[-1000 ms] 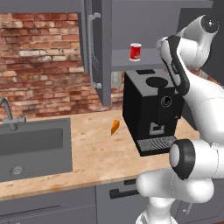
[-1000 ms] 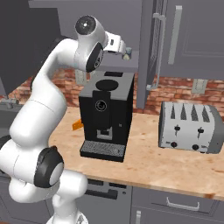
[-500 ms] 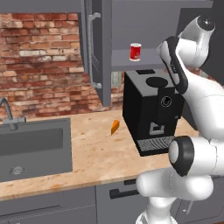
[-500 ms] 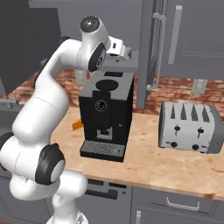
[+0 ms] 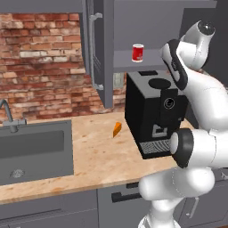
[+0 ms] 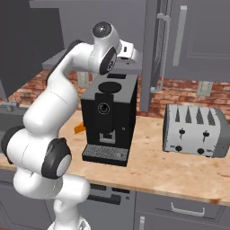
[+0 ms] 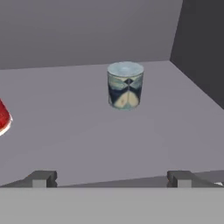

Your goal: Restock the canned food cabinet by taking the new fresh canned food from the counter and placing it in the cabinet. Then, take the old canned food from the cabinet and place it on the counter.

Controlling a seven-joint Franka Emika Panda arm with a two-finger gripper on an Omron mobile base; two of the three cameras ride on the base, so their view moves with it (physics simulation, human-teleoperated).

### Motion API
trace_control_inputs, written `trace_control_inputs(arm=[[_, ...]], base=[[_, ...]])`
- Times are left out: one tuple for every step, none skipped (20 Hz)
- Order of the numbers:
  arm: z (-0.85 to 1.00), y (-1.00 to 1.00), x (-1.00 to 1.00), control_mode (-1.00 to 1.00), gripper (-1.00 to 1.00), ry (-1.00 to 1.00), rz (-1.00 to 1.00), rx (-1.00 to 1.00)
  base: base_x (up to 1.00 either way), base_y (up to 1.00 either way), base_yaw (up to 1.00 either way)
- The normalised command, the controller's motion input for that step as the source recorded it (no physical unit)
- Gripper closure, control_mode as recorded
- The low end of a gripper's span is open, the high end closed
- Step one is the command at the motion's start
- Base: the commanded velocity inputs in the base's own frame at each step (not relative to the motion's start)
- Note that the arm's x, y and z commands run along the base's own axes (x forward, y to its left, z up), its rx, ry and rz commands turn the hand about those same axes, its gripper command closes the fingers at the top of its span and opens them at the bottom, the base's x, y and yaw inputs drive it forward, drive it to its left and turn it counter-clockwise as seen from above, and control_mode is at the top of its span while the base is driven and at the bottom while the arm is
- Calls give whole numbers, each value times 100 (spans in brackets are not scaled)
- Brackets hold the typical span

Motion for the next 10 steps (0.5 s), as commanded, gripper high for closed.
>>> trace_control_inputs(arm=[[-2,-16,53,-100,-100,0,-4,0],[-1,-14,53,-100,-100,0,-3,0],[0,-14,51,-100,-100,0,-2,0],[0,-14,49,-100,-100,0,-2,0],[0,-9,51,-100,-100,0,-1,0],[0,-5,52,-100,-100,0,0,0],[0,0,51,-100,-100,0,0,0],[0,0,52,-100,-100,0,0,0],[0,0,52,-100,-100,0,0,0],[0,0,54,-100,-100,0,0,0]], base=[[0,0,0],[0,0,0],[0,0,0],[0,0,0],[0,0,0],[0,0,0],[0,0,0],[0,0,0],[0,0,0],[0,0,0]])
